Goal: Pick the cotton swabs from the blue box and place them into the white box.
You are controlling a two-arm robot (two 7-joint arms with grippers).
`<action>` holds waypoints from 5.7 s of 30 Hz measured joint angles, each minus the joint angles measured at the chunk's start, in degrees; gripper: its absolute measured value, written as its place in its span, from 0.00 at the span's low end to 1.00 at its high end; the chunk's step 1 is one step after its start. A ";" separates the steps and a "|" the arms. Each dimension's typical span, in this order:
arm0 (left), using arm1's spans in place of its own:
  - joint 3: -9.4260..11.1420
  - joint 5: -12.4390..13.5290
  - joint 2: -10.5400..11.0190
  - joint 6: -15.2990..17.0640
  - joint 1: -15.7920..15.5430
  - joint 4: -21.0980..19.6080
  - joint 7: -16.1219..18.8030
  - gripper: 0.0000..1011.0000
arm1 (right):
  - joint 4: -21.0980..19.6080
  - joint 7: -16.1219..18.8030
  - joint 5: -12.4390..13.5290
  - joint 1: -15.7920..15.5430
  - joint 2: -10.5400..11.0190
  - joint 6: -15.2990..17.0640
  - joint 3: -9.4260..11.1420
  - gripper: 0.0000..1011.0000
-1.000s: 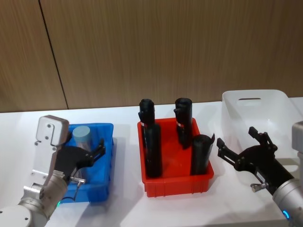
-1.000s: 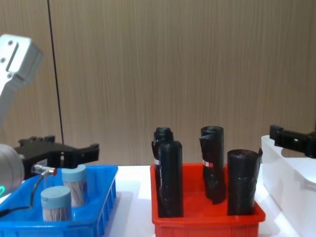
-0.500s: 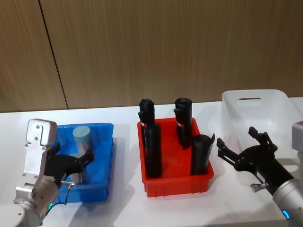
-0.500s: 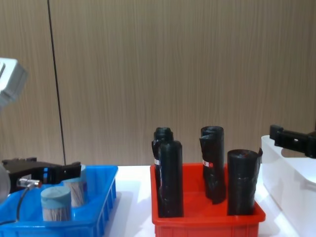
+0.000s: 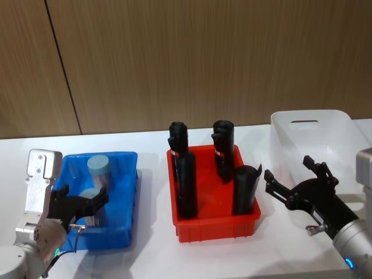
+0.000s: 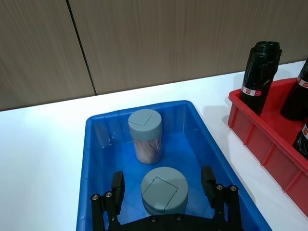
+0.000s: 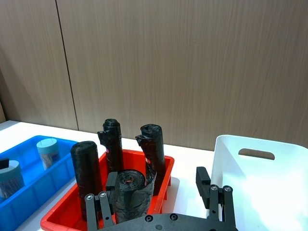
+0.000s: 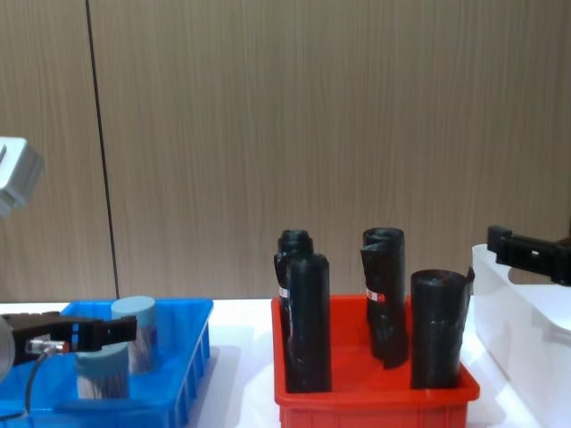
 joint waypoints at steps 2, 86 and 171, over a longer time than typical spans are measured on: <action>-0.09 -0.14 -0.23 0.01 -0.46 0.99 -0.62 0.99 | 0.00 0.00 0.00 0.00 0.00 0.00 0.00 0.99; -1.49 5.24 0.65 -8.96 -4.56 -2.06 -29.56 0.66 | 0.00 0.00 0.00 0.00 0.00 0.00 0.00 0.99; 0.72 -3.78 -1.24 -6.11 -13.03 6.55 -63.68 0.66 | -1.27 15.76 -0.02 3.02 2.89 7.17 0.62 0.99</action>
